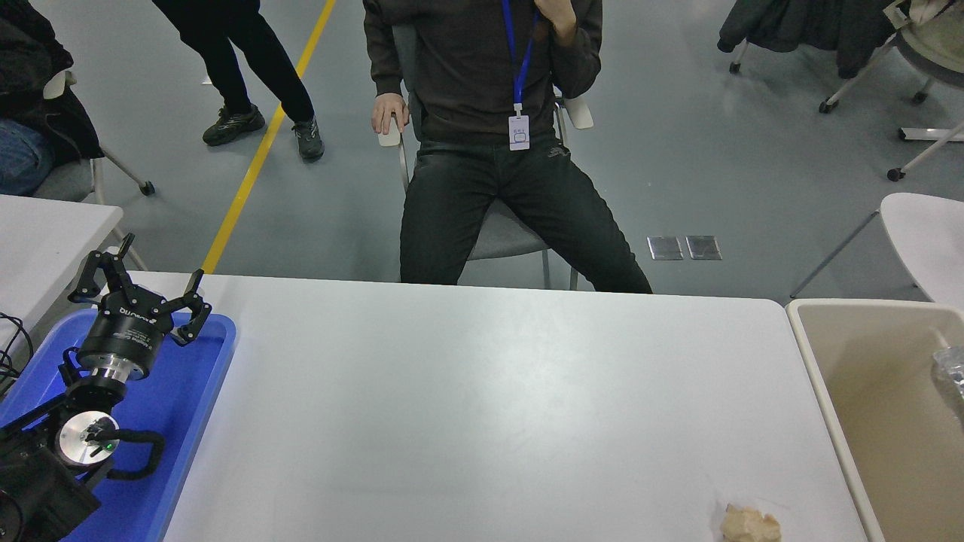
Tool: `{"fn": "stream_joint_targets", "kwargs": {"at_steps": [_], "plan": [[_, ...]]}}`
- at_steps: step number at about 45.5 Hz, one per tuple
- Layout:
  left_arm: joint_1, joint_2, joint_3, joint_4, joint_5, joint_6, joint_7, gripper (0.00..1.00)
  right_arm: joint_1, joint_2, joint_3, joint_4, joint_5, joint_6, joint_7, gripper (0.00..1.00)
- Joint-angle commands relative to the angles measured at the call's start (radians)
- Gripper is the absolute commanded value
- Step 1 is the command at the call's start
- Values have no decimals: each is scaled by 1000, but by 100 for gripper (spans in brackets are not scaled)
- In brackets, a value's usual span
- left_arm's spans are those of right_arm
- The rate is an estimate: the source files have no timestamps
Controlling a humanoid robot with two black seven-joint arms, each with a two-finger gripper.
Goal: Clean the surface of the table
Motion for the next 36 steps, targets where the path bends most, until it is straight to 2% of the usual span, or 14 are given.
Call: {"fn": "stream_joint_targets", "kwargs": {"at_steps": [1,10,36], "plan": [[0,0,0,0,0,0,1,100,1,60,-1,-3,1,-66,-21,0],[0,0,0,0,0,0,-1,100,1,77,1,-3,4,-112,-21,0],[0,0,0,0,0,0,-1,100,1,119,1,-2,12,-135,-21,0]]}}
